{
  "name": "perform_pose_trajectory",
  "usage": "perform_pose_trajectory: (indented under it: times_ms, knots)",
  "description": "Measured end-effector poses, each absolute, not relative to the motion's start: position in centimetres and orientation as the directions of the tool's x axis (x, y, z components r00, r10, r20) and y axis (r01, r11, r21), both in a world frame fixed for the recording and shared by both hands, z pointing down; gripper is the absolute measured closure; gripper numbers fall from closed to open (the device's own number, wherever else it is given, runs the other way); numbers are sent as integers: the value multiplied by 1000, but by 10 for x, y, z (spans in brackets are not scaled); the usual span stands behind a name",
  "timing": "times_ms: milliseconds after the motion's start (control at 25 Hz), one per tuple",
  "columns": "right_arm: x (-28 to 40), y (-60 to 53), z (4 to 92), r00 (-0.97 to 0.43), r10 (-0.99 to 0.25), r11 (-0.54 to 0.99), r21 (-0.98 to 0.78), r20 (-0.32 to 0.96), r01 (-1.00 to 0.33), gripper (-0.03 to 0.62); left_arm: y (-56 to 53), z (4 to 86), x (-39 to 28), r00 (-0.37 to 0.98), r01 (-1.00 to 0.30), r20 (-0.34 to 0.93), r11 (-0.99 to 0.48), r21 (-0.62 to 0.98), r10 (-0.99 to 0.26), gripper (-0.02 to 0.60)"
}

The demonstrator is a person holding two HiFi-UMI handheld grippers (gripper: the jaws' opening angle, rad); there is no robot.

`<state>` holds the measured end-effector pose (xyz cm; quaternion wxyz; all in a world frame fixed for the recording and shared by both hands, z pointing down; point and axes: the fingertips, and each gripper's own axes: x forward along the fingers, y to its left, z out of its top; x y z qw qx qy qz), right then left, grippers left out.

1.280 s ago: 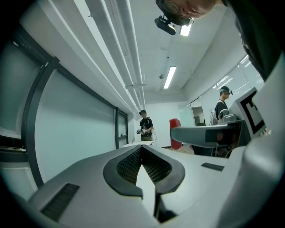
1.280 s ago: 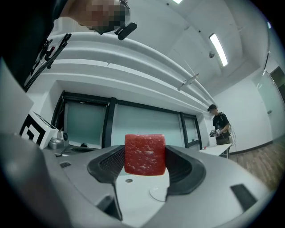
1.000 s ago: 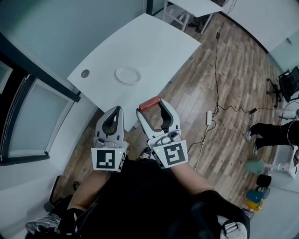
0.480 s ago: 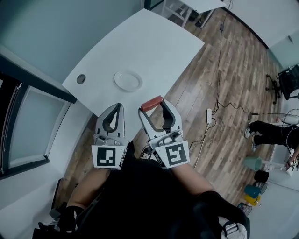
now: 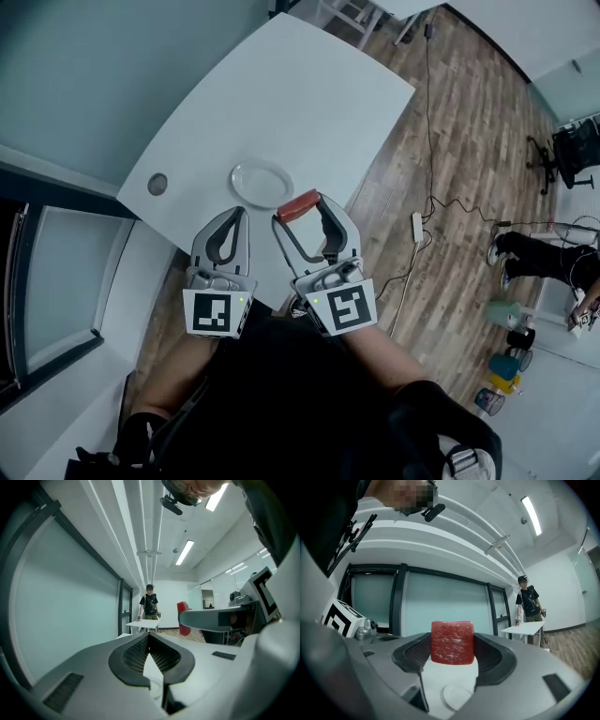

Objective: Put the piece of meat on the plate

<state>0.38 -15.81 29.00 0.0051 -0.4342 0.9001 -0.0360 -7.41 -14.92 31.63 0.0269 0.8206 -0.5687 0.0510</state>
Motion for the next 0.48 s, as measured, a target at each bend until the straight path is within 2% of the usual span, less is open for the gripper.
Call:
perform_pose_trajectory:
  times_ms: [480]
  knots:
    - [-11, -192, 329, -536, -835, 529, -87, 125, -844, 309, -187, 355, -98, 411, -911, 204, -408, 59, -889, 592]
